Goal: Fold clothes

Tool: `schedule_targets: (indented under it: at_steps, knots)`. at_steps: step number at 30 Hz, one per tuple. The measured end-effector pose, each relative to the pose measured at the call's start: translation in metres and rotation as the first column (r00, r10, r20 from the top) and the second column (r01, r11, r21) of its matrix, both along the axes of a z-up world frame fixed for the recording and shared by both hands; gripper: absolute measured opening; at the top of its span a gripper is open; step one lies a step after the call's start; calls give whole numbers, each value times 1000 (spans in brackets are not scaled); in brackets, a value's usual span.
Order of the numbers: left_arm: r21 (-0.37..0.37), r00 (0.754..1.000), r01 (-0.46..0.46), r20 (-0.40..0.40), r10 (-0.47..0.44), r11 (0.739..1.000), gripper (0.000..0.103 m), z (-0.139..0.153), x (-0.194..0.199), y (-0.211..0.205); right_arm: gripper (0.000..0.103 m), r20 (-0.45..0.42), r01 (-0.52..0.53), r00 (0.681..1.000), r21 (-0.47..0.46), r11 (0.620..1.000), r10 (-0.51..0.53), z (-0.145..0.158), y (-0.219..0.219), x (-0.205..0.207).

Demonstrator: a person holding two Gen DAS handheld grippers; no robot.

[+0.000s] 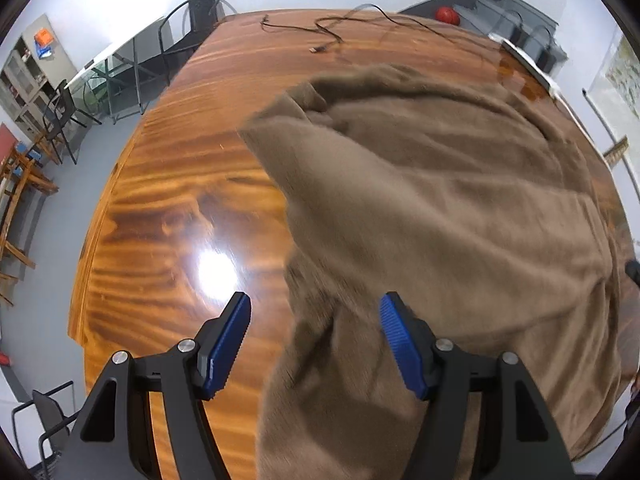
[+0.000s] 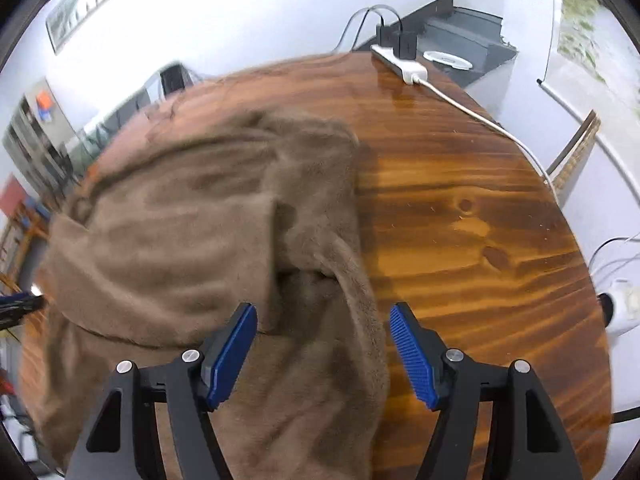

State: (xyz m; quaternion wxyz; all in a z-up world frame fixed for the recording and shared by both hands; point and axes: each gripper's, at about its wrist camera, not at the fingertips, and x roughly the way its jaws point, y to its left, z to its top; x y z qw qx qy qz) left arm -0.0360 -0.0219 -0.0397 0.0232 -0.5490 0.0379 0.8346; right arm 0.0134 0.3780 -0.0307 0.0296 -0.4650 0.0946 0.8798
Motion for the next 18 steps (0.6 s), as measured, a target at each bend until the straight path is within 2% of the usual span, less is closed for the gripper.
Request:
schedule_targets:
  at_steps: [2, 5, 7, 11, 13, 18]
  knots:
    - [15, 1000, -16, -16, 16, 1000, 72, 5, -14, -10, 71, -26, -33, 999, -49, 998, 32, 7, -6, -8]
    - [44, 999, -30, -33, 32, 999, 72, 10, -38, -26, 71, -32, -66, 997, -33, 997, 65, 8, -17, -32]
    - [62, 999, -26, -32, 28, 998, 72, 8, -54, -32, 71, -10, -86, 996, -16, 996, 86, 1, -25, -53]
    - [97, 1000, -7, -1, 8, 995, 73, -7, -82, -40, 71, 72, -91, 993, -61, 994, 95, -24, -28, -83]
    - [124, 1000, 3, 10, -4, 992, 73, -14, -92, -42, 71, 86, -101, 991, -52, 994, 105, -29, -33, -87]
    - [120, 999, 32, 22, -35, 992, 74, -23, -105, -41, 71, 106, -126, 986, -32, 992, 129, -34, -45, -93]
